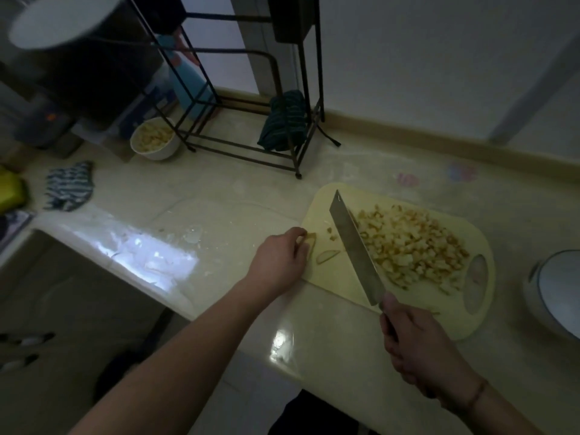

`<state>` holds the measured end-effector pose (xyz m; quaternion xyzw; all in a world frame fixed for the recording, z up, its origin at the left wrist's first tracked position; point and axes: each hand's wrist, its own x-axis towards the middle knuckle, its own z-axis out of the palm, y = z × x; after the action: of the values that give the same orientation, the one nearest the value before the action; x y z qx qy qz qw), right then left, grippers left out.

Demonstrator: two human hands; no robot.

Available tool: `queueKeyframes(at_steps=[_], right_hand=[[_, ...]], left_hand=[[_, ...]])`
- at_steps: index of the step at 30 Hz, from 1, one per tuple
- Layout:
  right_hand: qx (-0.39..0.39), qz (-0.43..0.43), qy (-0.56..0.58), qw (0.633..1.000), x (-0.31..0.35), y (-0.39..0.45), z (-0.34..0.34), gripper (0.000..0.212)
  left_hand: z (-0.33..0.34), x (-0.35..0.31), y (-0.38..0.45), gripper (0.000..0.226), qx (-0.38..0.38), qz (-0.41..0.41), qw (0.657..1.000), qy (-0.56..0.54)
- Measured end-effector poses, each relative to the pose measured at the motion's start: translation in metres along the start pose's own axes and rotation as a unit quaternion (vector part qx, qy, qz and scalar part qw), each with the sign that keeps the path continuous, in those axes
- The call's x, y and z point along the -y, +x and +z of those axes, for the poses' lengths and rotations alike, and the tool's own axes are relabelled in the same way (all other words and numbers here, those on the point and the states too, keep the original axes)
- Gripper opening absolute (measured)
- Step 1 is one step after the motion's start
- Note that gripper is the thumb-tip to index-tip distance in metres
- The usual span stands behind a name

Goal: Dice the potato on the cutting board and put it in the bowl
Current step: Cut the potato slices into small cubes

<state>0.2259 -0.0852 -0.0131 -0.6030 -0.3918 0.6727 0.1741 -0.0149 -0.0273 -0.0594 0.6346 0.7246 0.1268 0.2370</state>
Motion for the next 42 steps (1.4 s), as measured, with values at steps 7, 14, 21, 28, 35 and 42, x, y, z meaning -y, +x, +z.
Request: queueKeyframes(at_steps=[7, 14, 21, 28, 35, 42], right_hand=[[-0.011, 0.000, 0.020, 1.000, 0.003, 0.001, -0.009, 0.049], [-0.018, 0.006, 0.004, 1.000, 0.007, -0.005, 0.000, 0.047], [-0.008, 0.000, -0.029, 1.000, 0.021, -0.010, 0.008, 0.048], [0.011, 0.025, -0.014, 1.000, 0.021, -0.006, 0.036, 0.048], [0.014, 0.027, -0.058, 0.998, 0.018, -0.005, 0.039, 0.048], [0.024, 0.024, -0.087, 0.996, 0.012, -0.005, 0.042, 0.050]], left_hand=[[0.006, 0.001, 0.002, 0.037, 0.012, -0.022, 1.000, 0.004], [0.003, -0.005, -0.006, 0.040, 0.044, -0.026, 0.999, 0.014], [-0.004, -0.004, -0.017, 0.063, 0.076, -0.018, 0.997, -0.001], [0.004, -0.014, -0.025, 0.065, 0.028, -0.034, 0.998, 0.044], [0.002, -0.008, -0.027, 0.060, 0.021, -0.006, 0.993, 0.117], [0.005, -0.002, -0.032, 0.049, -0.001, 0.005, 0.996, 0.094]])
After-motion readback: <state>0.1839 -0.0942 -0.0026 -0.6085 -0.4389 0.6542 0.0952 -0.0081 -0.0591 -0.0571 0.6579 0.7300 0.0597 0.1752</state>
